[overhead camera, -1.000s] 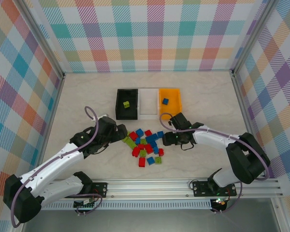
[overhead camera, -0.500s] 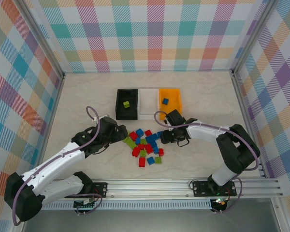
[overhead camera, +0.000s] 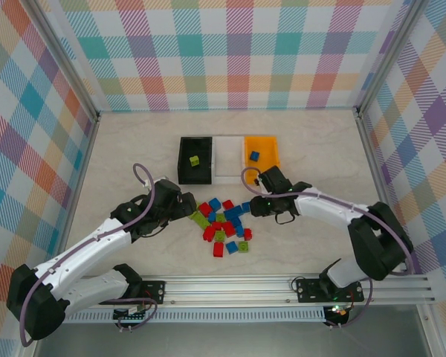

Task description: Sort the legos into containers by color

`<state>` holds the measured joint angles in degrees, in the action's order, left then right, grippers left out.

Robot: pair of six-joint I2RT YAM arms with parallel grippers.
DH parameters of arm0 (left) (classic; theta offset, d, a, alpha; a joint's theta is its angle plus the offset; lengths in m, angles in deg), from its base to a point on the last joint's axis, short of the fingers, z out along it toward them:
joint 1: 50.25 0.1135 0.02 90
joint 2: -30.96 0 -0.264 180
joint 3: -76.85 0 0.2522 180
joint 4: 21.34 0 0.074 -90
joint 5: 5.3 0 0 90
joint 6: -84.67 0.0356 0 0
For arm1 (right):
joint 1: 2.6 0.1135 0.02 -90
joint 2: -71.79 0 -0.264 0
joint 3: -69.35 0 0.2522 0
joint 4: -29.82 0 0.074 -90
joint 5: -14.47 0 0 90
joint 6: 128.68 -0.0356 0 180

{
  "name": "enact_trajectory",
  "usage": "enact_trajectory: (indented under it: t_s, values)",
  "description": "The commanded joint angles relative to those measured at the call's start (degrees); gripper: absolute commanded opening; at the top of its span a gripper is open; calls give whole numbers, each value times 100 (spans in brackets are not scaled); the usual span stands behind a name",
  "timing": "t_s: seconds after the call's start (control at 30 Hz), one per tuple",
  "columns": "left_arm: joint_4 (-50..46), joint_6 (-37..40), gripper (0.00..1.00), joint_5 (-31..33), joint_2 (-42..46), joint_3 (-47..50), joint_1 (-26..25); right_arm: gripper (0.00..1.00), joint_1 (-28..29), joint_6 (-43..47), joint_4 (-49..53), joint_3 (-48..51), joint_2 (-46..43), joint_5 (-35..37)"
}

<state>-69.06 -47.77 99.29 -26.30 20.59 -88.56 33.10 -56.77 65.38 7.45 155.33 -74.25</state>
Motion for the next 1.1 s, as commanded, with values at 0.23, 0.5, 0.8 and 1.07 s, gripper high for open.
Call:
enact_trajectory:
  t_s: [0.23,0.5,0.8,1.07]
  values:
    - [-45,159,100,-181,100,3,-39,38,-873,164,166,-2339,1225,-110]
    - [-131,205,100,-365,157,52,-41,42,-1212,6,551,-3896,2728,124]
    - [-68,327,100,-547,33,60,-41,73,-1336,-125,607,-4274,2618,-283]
    - [168,444,98,-891,-313,-10,-43,71,-1159,-3,111,-3063,1409,-708]
